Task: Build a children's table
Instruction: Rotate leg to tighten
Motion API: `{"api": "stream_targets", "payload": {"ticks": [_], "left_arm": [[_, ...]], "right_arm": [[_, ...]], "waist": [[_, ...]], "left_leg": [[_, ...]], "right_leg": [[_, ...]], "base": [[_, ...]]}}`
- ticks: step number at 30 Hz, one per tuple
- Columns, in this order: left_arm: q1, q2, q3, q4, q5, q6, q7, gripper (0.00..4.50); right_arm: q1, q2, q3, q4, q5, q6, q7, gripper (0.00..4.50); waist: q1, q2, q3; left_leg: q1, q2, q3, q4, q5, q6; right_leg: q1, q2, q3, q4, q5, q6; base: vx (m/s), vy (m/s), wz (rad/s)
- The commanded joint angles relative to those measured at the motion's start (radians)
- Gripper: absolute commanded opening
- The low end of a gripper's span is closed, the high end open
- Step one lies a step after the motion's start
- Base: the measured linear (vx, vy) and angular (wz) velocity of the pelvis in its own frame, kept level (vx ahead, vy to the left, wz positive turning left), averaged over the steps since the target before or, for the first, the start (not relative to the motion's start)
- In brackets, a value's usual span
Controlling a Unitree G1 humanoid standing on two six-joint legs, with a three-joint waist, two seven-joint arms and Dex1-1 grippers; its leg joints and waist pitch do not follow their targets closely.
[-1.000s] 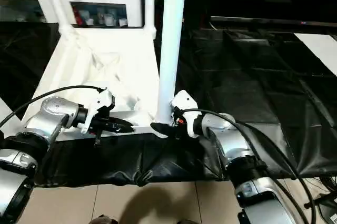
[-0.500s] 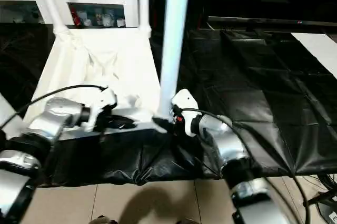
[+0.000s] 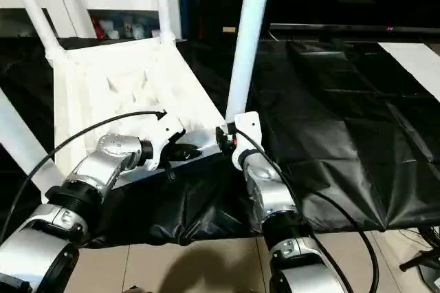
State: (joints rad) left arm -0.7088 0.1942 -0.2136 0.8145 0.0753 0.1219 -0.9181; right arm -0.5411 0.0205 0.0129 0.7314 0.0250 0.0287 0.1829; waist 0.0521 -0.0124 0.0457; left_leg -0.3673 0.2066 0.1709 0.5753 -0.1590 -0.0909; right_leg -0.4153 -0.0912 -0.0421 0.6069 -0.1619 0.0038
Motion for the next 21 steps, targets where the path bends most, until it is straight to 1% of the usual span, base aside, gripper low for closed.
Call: {"api": "stream_targets", "payload": {"ticks": [1,2,3,4,5,6,7,8,9,10,11,12,13,14,15,16,17,18,20,21], "left_arm": [[0.022,-0.031,-0.054,0.004,0.001,-0.007,-0.038,0.00],[0.022,-0.031,-0.054,0.004,0.001,-0.007,-0.038,0.00],[0.033,-0.008,-0.050,-0.018,-0.003,-0.017,-0.070,0.00],[0.039,0.005,-0.050,-0.027,-0.006,-0.027,-0.093,0.00],[0.045,0.019,-0.051,-0.034,-0.012,-0.044,-0.125,0.00],[0.049,0.028,-0.052,-0.038,-0.015,-0.056,-0.146,0.00],[0.053,0.050,-0.055,-0.041,-0.015,-0.064,-0.179,0.00],[0.053,0.050,-0.055,-0.041,-0.015,-0.064,-0.179,0.00],[0.057,0.074,-0.054,-0.045,-0.028,-0.090,-0.237,0.00],[0.057,0.084,-0.050,-0.046,-0.037,-0.095,-0.264,0.00],[0.056,0.097,-0.046,-0.047,-0.048,-0.101,-0.295,0.00],[0.054,0.112,-0.041,-0.049,-0.062,-0.106,-0.336,0.00],[0.054,0.112,-0.041,-0.049,-0.062,-0.106,-0.336,0.00],[0.055,0.118,-0.039,-0.052,-0.066,-0.105,-0.351,0.00],[0.058,0.140,-0.044,-0.060,-0.073,-0.108,-0.402,0.00],[0.058,0.146,-0.045,-0.062,-0.074,-0.108,-0.415,0.00],[0.059,0.161,-0.050,-0.065,-0.073,-0.114,-0.443,0.00],[0.060,0.173,-0.053,-0.065,-0.073,-0.120,-0.470,0.00],[0.060,0.192,-0.059,-0.061,-0.069,-0.126,-0.500,0.00],[0.060,0.199,-0.061,-0.058,-0.067,-0.133,-0.510,0.00]], "right_arm": [[-0.006,0.067,0.078,-0.021,0.000,-0.022,0.075,3.57],[-0.006,0.067,0.078,-0.021,0.000,-0.022,0.075,3.69],[-0.004,0.055,0.077,-0.028,-0.002,-0.037,0.087,3.82],[0.000,0.046,0.080,-0.037,-0.001,-0.047,0.106,3.87],[0.005,0.033,0.085,-0.052,0.000,-0.054,0.127,3.87],[0.009,0.025,0.089,-0.062,0.001,-0.059,0.141,3.87],[0.018,-0.003,0.099,-0.082,-0.001,-0.072,0.185,4.19],[0.018,-0.003,0.099,-0.082,-0.001,-0.072,0.185,4.19],[0.028,-0.039,0.106,-0.111,0.008,-0.069,0.253,4.29],[0.033,-0.065,0.111,-0.129,0.019,-0.061,0.307,4.29],[0.039,-0.096,0.121,-0.151,0.032,-0.051,0.378,4.29],[0.048,-0.137,0.136,-0.179,0.047,-0.042,0.467,4.29],[0.048,-0.137,0.136,-0.179,0.047,-0.042,0.467,4.29],[0.050,-0.150,0.138,-0.188,0.053,-0.037,0.498,4.29],[0.057,-0.194,0.148,-0.222,0.092,-0.007,0.617,4.29],[0.058,-0.206,0.151,-0.231,0.103,0.003,0.652,4.29],[0.060,-0.235,0.162,-0.249,0.125,0.020,0.730,4.29],[0.058,-0.263,0.176,-0.259,0.136,0.029,0.796,4.29],[0.045,-0.293,0.196,-0.257,0.141,0.038,0.874,4.29],[0.039,-0.304,0.203,-0.255,0.141,0.038,0.903,4.13]], "waist": [[-0.004,0.000,-0.054],[-0.005,-0.002,-0.055],[-0.005,0.007,-0.056],[-0.008,0.003,-0.056],[-0.008,0.003,-0.057],[-0.010,0.003,-0.058],[-0.012,0.004,-0.061],[-0.011,0.004,-0.061],[-0.011,0.006,-0.062],[-0.011,0.007,-0.064],[-0.010,0.007,-0.064],[-0.008,-0.002,-0.063],[-0.006,0.001,-0.063],[-0.004,0.005,-0.064],[-0.002,-0.001,-0.064],[-0.001,-0.006,-0.064],[0.005,-0.002,-0.065],[0.011,-0.002,-0.065],[0.017,-0.003,-0.063],[0.020,0.001,-0.064]], "left_leg": [[0.008,0.000,-0.001,-0.073,-0.407,0.005],[0.005,0.001,-0.002,-0.074,-0.402,0.004],[0.007,0.003,-0.002,-0.075,-0.408,0.001],[0.004,0.002,-0.002,-0.075,-0.406,0.003],[-0.001,0.002,-0.003,-0.077,-0.393,0.006],[-0.002,0.003,-0.002,-0.077,-0.384,0.008],[-0.003,0.005,-0.001,-0.076,-0.359,0.010],[-0.002,0.005,0.000,-0.076,-0.349,0.014],[0.001,0.006,0.004,-0.073,-0.325,0.025],[0.001,0.007,0.006,-0.071,-0.316,0.028],[0.000,0.008,0.007,-0.071,-0.305,0.038],[0.002,0.010,0.010,-0.068,-0.298,0.055],[-0.002,0.009,0.007,-0.068,-0.283,0.057],[0.002,0.011,0.009,-0.068,-0.271,0.058],[0.003,0.011,0.010,-0.067,-0.264,0.063],[0.001,0.011,0.011,-0.066,-0.259,0.067],[0.004,0.013,0.011,-0.065,-0.251,0.077],[0.005,0.018,0.012,-0.065,-0.236,0.083],[0.004,0.018,0.016,-0.063,-0.228,0.081],[0.005,0.019,0.015,-0.064,-0.239,0.077]], "right_leg": [[0.028,-0.032,0.020,-0.110,-0.542,-0.083],[0.030,-0.032,0.020,-0.108,-0.526,-0.087],[0.029,-0.032,0.021,-0.108,-0.502,-0.096],[0.031,-0.031,0.020,-0.105,-0.490,-0.100],[0.037,-0.032,0.020,-0.102,-0.468,-0.107],[0.037,-0.032,0.022,-0.101,-0.449,-0.111],[0.041,-0.031,0.023,-0.095,-0.398,-0.127],[0.041,-0.029,0.023,-0.093,-0.370,-0.137],[0.043,-0.027,0.024,-0.086,-0.292,-0.172],[0.044,-0.027,0.025,-0.082,-0.265,-0.183],[0.050,-0.027,0.025,-0.079,-0.228,-0.198],[0.050,-0.025,0.025,-0.077,-0.197,-0.207],[0.054,-0.028,0.024,-0.071,-0.187,-0.213],[0.052,-0.029,0.025,-0.072,-0.179,-0.221],[0.056,-0.028,0.024,-0.071,-0.171,-0.229],[0.057,-0.029,0.025,-0.070,-0.168,-0.231],[0.058,-0.029,0.024,-0.068,-0.158,-0.235],[0.057,-0.028,0.023,-0.065,-0.138,-0.244],[0.055,-0.029,0.023,-0.063,-0.130,-0.254],[0.054,-0.030,0.022,-0.063,-0.141,-0.255]], "base": [[0.000,0.000,0.00],[0.000,0.000,0.00],[0.000,0.000,0.00],[0.000,0.000,0.00],[0.000,0.000,0.00],[0.000,0.000,0.00],[0.000,0.000,0.00],[0.000,0.000,0.00],[0.000,0.000,0.00],[0.000,0.000,0.00],[0.000,0.000,0.00],[0.000,0.000,0.00],[0.000,0.000,0.00],[0.000,0.000,0.00],[0.000,0.000,0.00],[0.000,0.000,0.00],[0.000,0.000,0.00],[0.000,0.000,0.00],[0.000,0.000,0.00],[0.000,0.000,0.00]]}}
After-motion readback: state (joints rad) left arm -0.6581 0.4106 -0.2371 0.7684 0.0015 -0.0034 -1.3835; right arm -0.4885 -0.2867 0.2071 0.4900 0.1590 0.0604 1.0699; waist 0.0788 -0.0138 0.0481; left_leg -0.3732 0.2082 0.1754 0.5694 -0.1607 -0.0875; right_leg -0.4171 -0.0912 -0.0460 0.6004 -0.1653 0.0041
